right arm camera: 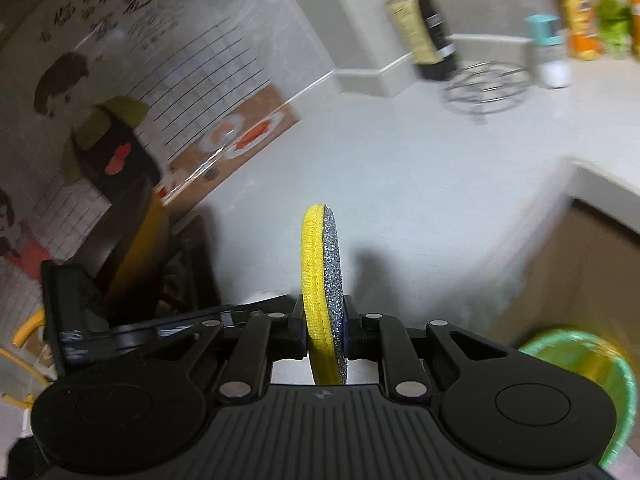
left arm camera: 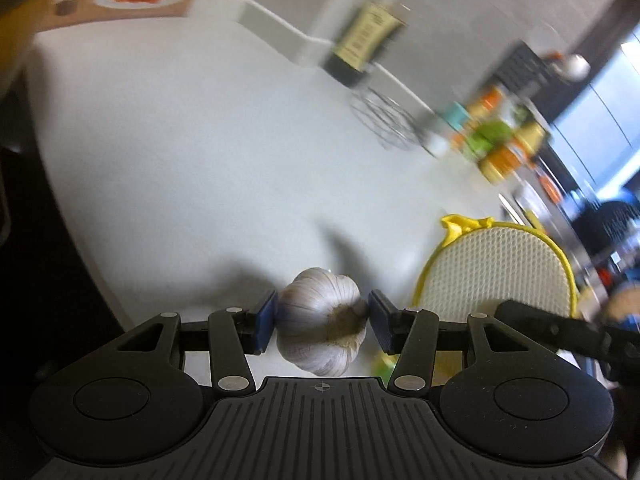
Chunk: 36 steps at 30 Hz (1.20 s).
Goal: Collect trash
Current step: 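Carry the garlic and sponge down to the green bin with both grippers, then open both grippers to drop the garlic and sponge into the bin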
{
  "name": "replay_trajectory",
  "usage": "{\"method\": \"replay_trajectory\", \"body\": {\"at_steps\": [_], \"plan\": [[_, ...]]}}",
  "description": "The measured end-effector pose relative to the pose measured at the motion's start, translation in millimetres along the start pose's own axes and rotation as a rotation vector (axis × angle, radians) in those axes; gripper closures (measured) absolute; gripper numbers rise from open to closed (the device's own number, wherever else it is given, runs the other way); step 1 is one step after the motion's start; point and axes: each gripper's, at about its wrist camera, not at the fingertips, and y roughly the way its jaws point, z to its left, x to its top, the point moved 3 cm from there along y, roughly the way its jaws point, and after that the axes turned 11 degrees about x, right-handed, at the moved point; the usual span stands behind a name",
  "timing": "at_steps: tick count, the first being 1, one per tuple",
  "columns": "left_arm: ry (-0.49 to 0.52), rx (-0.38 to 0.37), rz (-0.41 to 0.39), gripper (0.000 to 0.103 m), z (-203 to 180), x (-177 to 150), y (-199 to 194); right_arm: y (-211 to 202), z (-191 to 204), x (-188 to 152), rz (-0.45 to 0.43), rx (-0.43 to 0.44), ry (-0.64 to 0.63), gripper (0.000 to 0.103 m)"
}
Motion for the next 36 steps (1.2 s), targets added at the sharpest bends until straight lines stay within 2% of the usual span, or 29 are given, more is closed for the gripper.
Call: {"method": "replay_trajectory", "body": {"at_steps": [6, 10, 15, 20, 25, 30, 36], "plan": [[0.069, -0.142, 0.086, 0.048, -75, -43, 11, -83, -66, -38, -0.092, -0.117, 0.137, 0.088], [0.094, -0.117, 0.188, 0.048, -125, -92, 49, -139, -112, -72, -0.145, -0.149, 0.186, 0.088], [0.024, -0.113, 0.418, 0.048, -164, -165, 136, -197, -176, -133, -0.130, -0.239, 0.244, 0.088], [-0.013, -0.045, 0.566, 0.048, -175, -216, 249, -237, -233, -190, -0.098, -0.376, 0.361, 0.088], [-0.032, 0.043, 0.559, 0.048, -168, -252, 355, -251, -266, -230, -0.075, -0.504, 0.393, 0.088], [-0.121, 0.135, 0.632, 0.050, -145, -276, 415, -232, -307, -265, 0.032, -0.550, 0.459, 0.088], [-0.201, 0.039, 0.627, 0.052, -137, -266, 422, -199, -331, -262, 0.072, -0.542, 0.493, 0.088]]}}
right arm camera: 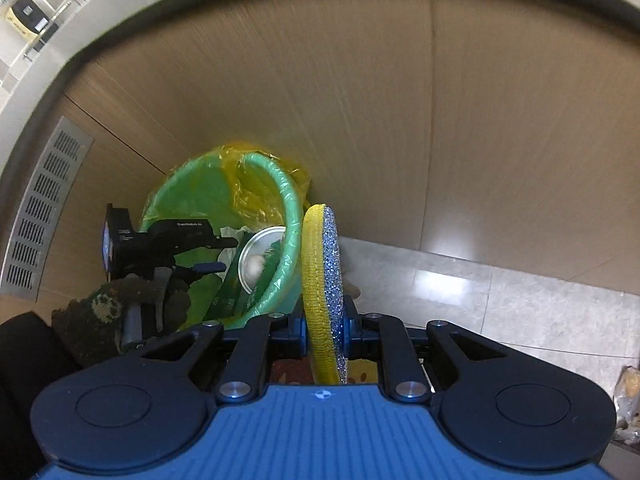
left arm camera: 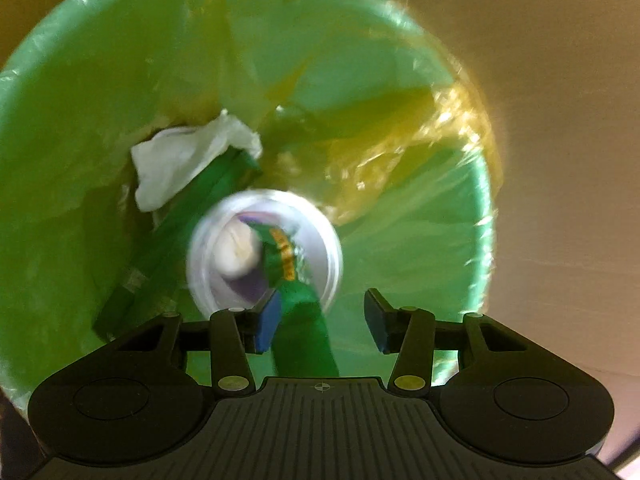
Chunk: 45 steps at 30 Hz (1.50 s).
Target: Collect trash
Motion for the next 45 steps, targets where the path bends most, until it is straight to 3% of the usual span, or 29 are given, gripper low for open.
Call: {"method": "replay_trajectory", "body": {"at_steps": [5, 13, 17, 21, 27, 30, 35, 37, 39, 42, 43, 44, 45], "plan": [[0.024, -0.050, -0.073, 0.052, 13, 2, -52, 30, 32, 21, 0.024, 0.067, -0.007, 0.088], [0.191, 0.014, -0.182, 0.052, 46, -34, -140, 118, 88, 54, 0.115, 0.207, 0.025, 0.088], [0.213, 0.004, -0.220, 0.052, 56, -48, -171, 175, 107, 62, 0.131, 0.149, -0.005, 0.087], [0.234, 0.009, -0.247, 0.052, 59, -53, -187, 194, 106, 65, 0.168, 0.089, -0.006, 0.083], [0.265, 0.048, -0.309, 0.052, 51, -59, -220, 159, 114, 59, 0.130, 0.061, -0.030, 0.076], [0.295, 0.045, -0.361, 0.052, 38, -68, -257, 129, 127, 53, 0.105, 0.052, -0.075, 0.076], [0.337, 0.066, -0.517, 0.052, 11, -88, -352, 56, 175, 50, 0.011, 0.101, -0.206, 0.073], [0.340, 0.071, -0.595, 0.052, 4, -97, -392, 21, 200, 50, -0.051, 0.133, -0.272, 0.057], [0.339, 0.071, -0.668, 0.052, 2, -106, -425, -12, 227, 50, -0.124, 0.172, -0.344, 0.049], [0.344, 0.104, -0.829, 0.052, 2, -124, -478, -54, 269, 48, -0.241, 0.223, -0.478, 0.047], [0.346, 0.122, -0.882, 0.052, 3, -130, -491, -67, 282, 47, -0.287, 0.239, -0.516, 0.040], [0.347, 0.138, -0.928, 0.053, 4, -136, -502, -81, 296, 45, -0.353, 0.252, -0.556, 0.035], [0.347, 0.158, -0.968, 0.061, 5, -141, -511, -91, 306, 43, -0.409, 0.261, -0.581, 0.027]]}}
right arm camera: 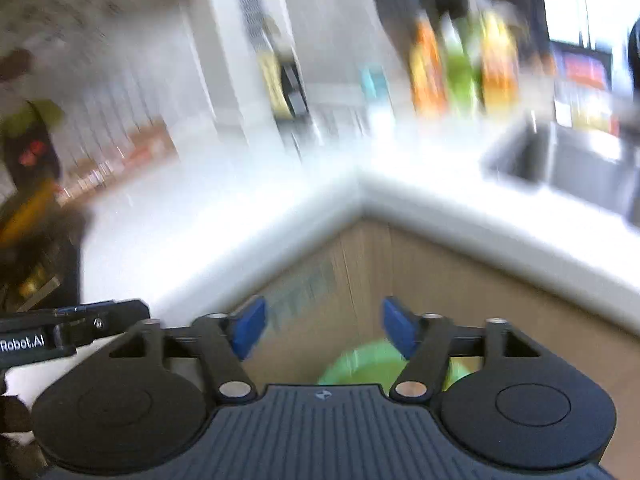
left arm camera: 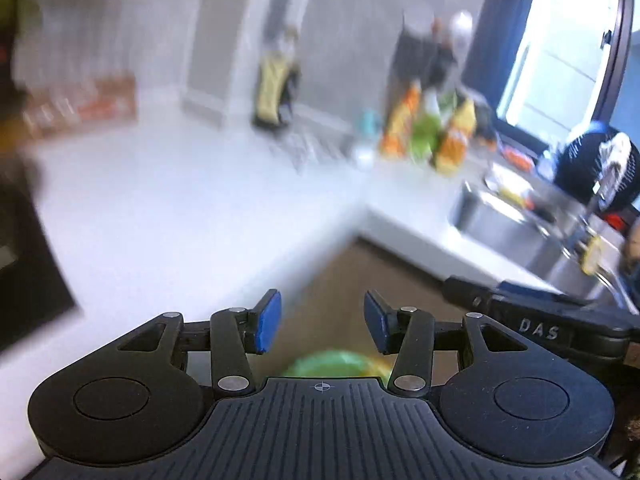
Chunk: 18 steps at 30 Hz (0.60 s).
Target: Collect trash
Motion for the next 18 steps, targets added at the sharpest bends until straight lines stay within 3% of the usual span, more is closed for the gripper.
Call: {"method": "replay_trajectory", "body": {"at_steps": [1, 2, 6, 10, 18], "plan": [[0.006, 0.024, -0.037, 0.071, 3, 5, -10, -6, 9, 7, -0.051, -0.002, -0.026, 0.021], [0.005, 0.043, -0.063, 0.091, 5, 6, -18, -10, 19, 13, -0.090, -0.002, -0.049, 0.020], [0.015, 0.163, -0.151, 0.090, 9, 10, -49, -6, 50, 27, -0.077, 0.067, -0.131, 0.020], [0.041, 0.345, -0.206, 0.090, 5, 6, -68, -5, 75, 27, -0.081, 0.134, -0.152, 0.020], [-0.006, 0.290, -0.147, 0.090, 14, -1, -73, -3, 104, 13, -0.073, 0.160, -0.209, 0.020]]}}
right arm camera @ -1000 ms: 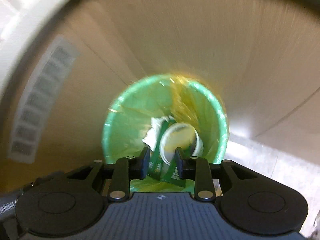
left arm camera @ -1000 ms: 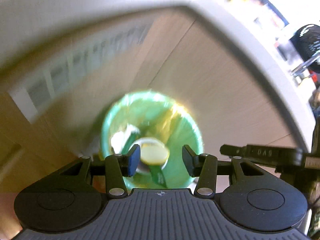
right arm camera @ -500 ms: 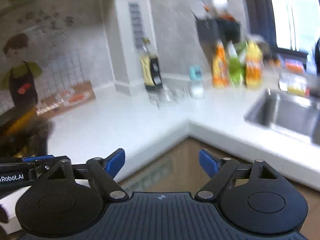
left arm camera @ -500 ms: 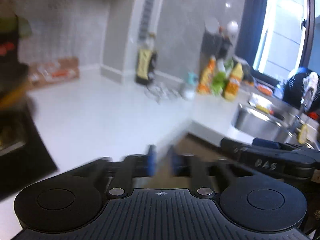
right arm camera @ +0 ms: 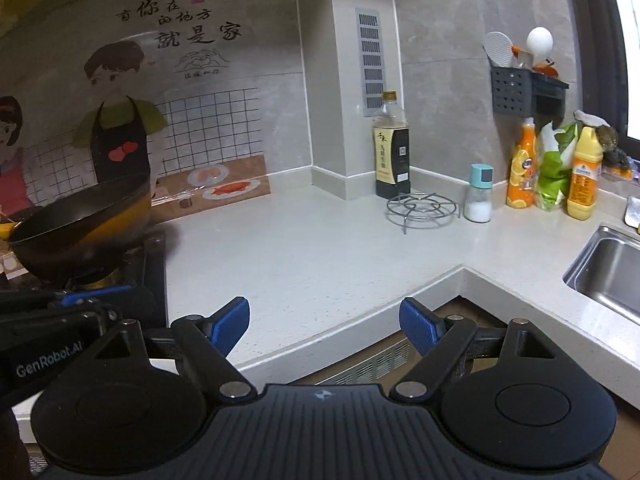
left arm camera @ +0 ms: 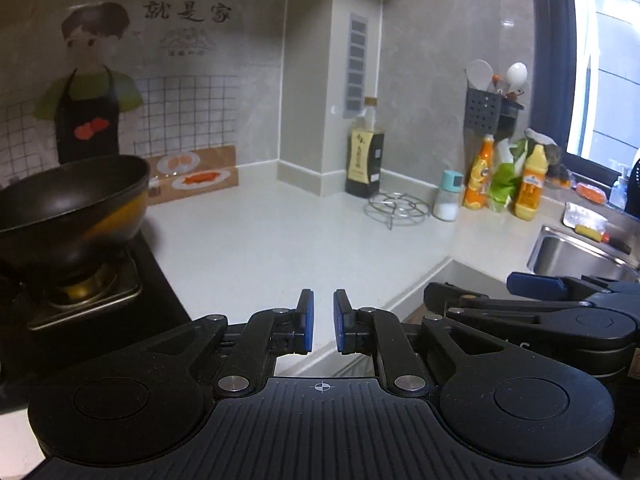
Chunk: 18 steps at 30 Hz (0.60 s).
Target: Collect trash
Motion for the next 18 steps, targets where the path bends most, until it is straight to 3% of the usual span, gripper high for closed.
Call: {"method": "replay_trajectory", "body": {"at_steps": [18], "plan": [[-0.015, -0.015, 0.024, 0.090, -2.5, -5.7, 4.1, -3.3, 5.4, -3.6, 0.007, -0.009, -0.030, 0.020]]}}
